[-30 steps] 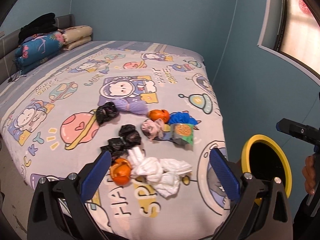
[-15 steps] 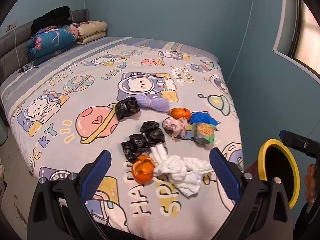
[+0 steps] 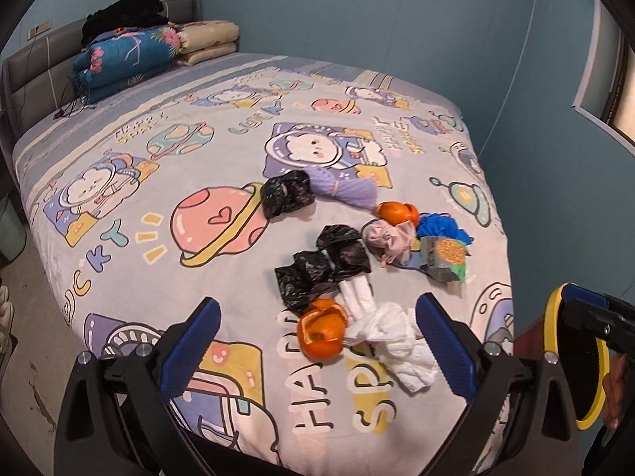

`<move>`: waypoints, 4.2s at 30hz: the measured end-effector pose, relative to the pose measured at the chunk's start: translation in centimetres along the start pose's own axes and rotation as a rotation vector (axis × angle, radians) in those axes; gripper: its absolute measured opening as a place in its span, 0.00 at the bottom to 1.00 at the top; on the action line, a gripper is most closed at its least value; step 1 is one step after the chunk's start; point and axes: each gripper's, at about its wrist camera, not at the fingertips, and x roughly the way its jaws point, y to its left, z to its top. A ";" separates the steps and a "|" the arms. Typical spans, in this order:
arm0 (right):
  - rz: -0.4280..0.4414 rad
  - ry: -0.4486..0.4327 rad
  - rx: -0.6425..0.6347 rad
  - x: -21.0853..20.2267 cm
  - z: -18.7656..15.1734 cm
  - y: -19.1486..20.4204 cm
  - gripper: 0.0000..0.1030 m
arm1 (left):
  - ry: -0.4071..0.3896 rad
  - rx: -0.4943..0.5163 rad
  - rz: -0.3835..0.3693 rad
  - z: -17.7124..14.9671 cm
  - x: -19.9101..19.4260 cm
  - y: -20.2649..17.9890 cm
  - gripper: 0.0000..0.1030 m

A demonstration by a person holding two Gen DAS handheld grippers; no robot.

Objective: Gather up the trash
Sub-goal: 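Grasp the black plastic bags with the left tool while the right tool grasps white tissues, then lift the black bags with the left tool while the right tool lifts the tissues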

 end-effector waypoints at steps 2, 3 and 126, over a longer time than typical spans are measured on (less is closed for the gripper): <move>0.002 0.019 0.000 0.9 -0.2 0.0 0.70 | 0.014 -0.007 0.006 -0.1 0.8 0.4 0.92; 0.003 0.027 -0.001 1.3 -0.2 0.0 0.70 | 0.018 -0.008 0.008 -0.2 1.0 0.5 0.92; -0.097 0.226 -0.155 10.2 -2.8 2.9 0.45 | 0.255 -0.203 -0.079 -0.1 12.0 6.2 0.04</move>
